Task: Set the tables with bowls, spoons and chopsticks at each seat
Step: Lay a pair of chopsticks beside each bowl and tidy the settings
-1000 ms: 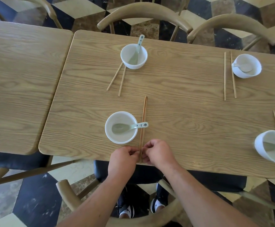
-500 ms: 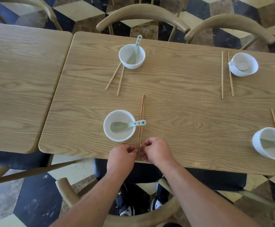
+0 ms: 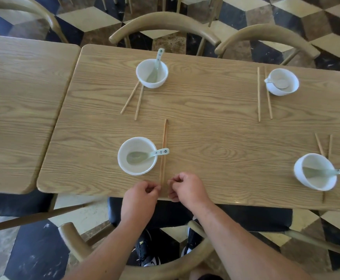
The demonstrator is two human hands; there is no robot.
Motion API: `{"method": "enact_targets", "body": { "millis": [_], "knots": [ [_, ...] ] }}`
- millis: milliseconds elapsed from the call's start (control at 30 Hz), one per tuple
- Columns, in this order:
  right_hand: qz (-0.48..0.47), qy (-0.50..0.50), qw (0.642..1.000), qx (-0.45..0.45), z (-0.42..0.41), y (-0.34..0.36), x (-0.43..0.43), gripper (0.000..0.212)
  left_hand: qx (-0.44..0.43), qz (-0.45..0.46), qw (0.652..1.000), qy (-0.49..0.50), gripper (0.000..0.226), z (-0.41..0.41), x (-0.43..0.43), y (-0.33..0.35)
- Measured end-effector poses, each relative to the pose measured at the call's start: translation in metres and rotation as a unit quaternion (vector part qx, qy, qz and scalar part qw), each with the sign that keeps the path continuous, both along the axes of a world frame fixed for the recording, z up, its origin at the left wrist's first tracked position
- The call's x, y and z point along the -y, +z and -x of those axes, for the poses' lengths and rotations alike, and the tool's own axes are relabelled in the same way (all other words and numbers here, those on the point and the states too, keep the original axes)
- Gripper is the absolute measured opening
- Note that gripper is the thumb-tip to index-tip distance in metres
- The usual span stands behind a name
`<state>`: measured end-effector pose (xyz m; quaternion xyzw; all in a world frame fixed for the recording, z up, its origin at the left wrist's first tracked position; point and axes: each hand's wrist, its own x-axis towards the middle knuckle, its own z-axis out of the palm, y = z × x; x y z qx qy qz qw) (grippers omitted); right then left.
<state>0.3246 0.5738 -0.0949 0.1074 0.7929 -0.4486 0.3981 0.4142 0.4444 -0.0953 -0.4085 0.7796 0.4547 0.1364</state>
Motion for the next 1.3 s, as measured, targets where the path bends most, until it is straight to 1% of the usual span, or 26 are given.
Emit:
{"method": "enact_targets", "body": {
  "millis": [100, 200, 267, 367, 467, 533, 600, 667, 800, 867, 900, 967, 1033, 1100, 1167, 1300],
  "knots": [
    [-0.011, -0.015, 0.998, -0.053, -0.002, 0.019, -0.041, 0.014, -0.019, 0.01, 0.998, -0.056, 0.015, 0.002, -0.032, 0.021],
    [-0.068, -0.011, 0.991, -0.116, 0.006, 0.034, -0.094, 0.017, -0.03, -0.001, 0.99, -0.14, 0.014, 0.027, -0.078, 0.039],
    [-0.091, -0.009, 0.987, -0.135, 0.016, 0.04, -0.131, 0.017, -0.037, -0.002, 0.983, -0.178, 0.014, 0.048, -0.11, 0.046],
    [-0.088, -0.03, 0.983, -0.159, 0.04, 0.049, -0.201, 0.016, -0.04, 0.009, 0.977, -0.21, 0.015, 0.084, -0.176, 0.055],
    [-0.06, -0.049, 0.98, -0.183, 0.064, 0.055, -0.28, 0.017, -0.033, 0.008, 0.978, -0.205, 0.014, 0.115, -0.255, 0.058],
    [-0.041, -0.043, 0.979, -0.194, 0.078, 0.06, -0.328, 0.016, -0.02, 0.002, 0.982, -0.187, 0.016, 0.127, -0.302, 0.055],
    [-0.037, -0.032, 0.977, -0.206, 0.092, 0.063, -0.383, 0.016, -0.009, 0.005, 0.987, -0.16, 0.018, 0.134, -0.35, 0.05],
    [-0.057, -0.026, 0.973, -0.22, 0.103, 0.069, -0.43, 0.019, 0.008, 0.003, 0.992, -0.128, 0.018, 0.135, -0.387, 0.044],
    [-0.086, -0.076, 0.979, -0.169, 0.131, 0.06, -0.506, 0.013, 0.041, 0.007, 0.992, -0.117, 0.016, 0.142, -0.451, 0.034],
    [-0.108, -0.068, 0.981, -0.148, 0.145, 0.043, -0.52, 0.01, 0.039, 0.005, 0.994, -0.097, 0.007, 0.148, -0.47, 0.029],
    [-0.119, -0.054, 0.981, -0.144, 0.15, 0.035, -0.522, 0.01, 0.034, 0.007, 0.996, -0.083, 0.008, 0.152, -0.479, 0.026],
    [-0.125, -0.034, 0.982, -0.141, 0.16, 0.019, -0.519, 0.014, 0.024, 0.017, 0.998, -0.062, 0.017, 0.16, -0.493, 0.018],
    [-0.129, -0.022, 0.982, -0.137, 0.166, 0.007, -0.51, 0.019, 0.016, 0.028, 0.998, -0.046, 0.021, 0.167, -0.502, 0.011],
    [-0.154, 0.0, 0.979, -0.132, 0.171, -0.001, -0.501, 0.027, 0.014, 0.041, 0.998, -0.033, 0.024, 0.174, -0.508, 0.006],
    [-0.183, 0.013, 0.974, -0.136, 0.174, -0.006, -0.494, 0.03, 0.01, 0.047, 0.998, -0.027, 0.026, 0.178, -0.508, 0.0],
    [-0.216, 0.047, 0.963, -0.154, 0.178, -0.01, -0.488, 0.023, 0.02, 0.055, 0.997, -0.059, 0.022, 0.181, -0.504, -0.006]
  ]
}}
